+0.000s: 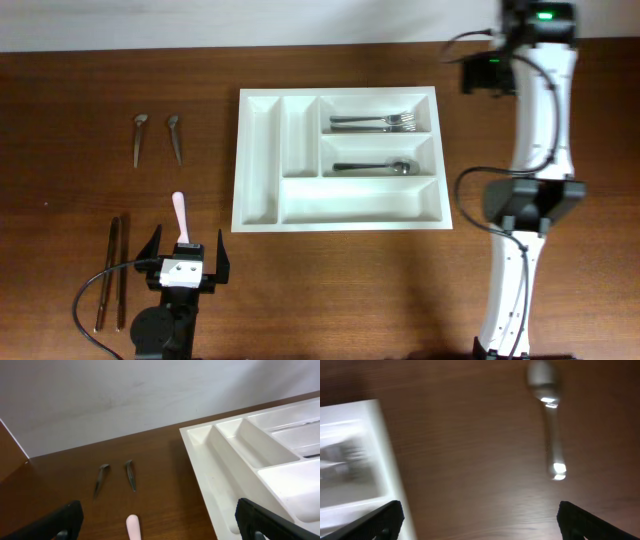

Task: Pack container
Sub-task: 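Move the right gripper back over the remaining silver spoon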

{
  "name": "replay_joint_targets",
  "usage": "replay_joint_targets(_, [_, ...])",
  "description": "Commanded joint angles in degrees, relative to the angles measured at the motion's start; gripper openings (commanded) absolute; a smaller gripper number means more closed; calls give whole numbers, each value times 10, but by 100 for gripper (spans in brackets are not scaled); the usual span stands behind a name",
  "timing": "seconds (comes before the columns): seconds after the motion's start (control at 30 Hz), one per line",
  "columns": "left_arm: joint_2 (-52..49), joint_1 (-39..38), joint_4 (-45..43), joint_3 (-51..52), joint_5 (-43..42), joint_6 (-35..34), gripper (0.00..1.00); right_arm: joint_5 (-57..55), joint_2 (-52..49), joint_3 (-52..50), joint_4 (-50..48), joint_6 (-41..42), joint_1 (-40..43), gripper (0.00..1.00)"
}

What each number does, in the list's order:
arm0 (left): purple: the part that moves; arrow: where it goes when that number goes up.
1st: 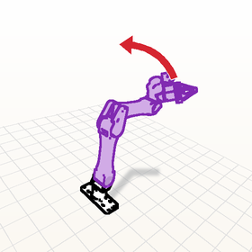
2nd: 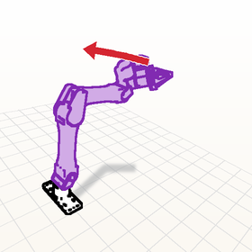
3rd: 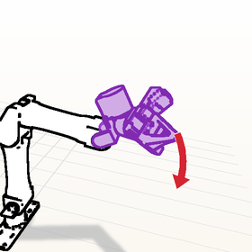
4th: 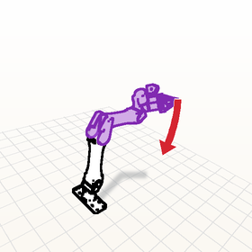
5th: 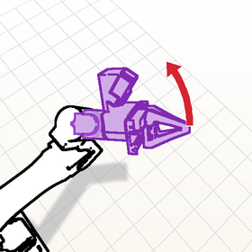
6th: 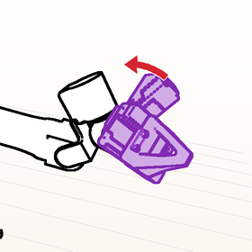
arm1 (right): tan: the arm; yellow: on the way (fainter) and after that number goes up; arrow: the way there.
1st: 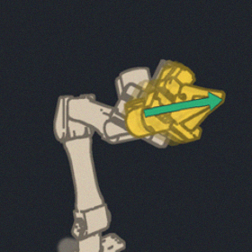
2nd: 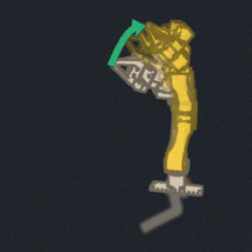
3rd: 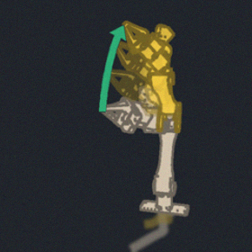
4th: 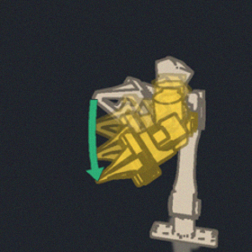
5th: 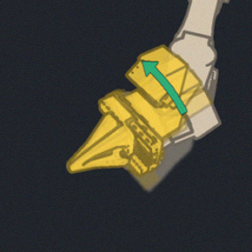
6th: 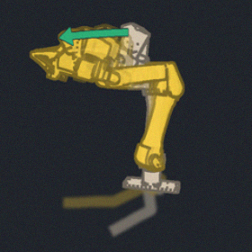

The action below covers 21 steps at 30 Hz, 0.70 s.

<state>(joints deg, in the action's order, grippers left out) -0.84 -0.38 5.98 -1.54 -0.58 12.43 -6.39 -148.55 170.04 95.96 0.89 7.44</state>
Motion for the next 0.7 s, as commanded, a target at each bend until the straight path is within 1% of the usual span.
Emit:
replay_joint_targets(0.0, [5,3,-2,4,4,1,99,-3,18,9,0,-50,75,99])
replay_joint_targets(0.07, [5,3,-2,4,4,1,99,13,18,9,2,-52,111,99])
replay_joint_targets(0.1, [5,3,-2,4,4,1,99,30,18,9,-3,-71,127,99])
replay_joint_targets(0.2, [5,3,-2,4,4,1,99,110,13,2,-8,-193,164,99])
replay_joint_targets(0.23, [5,3,-2,4,4,1,99,126,9,0,-10,-210,174,99])
replay_joint_targets(0.4, [5,3,-2,4,4,1,99,106,-12,-22,-63,-215,189,99])
replay_joint_targets(0.67, [5,3,-2,4,4,1,99,79,-19,-87,-179,-247,156,99])
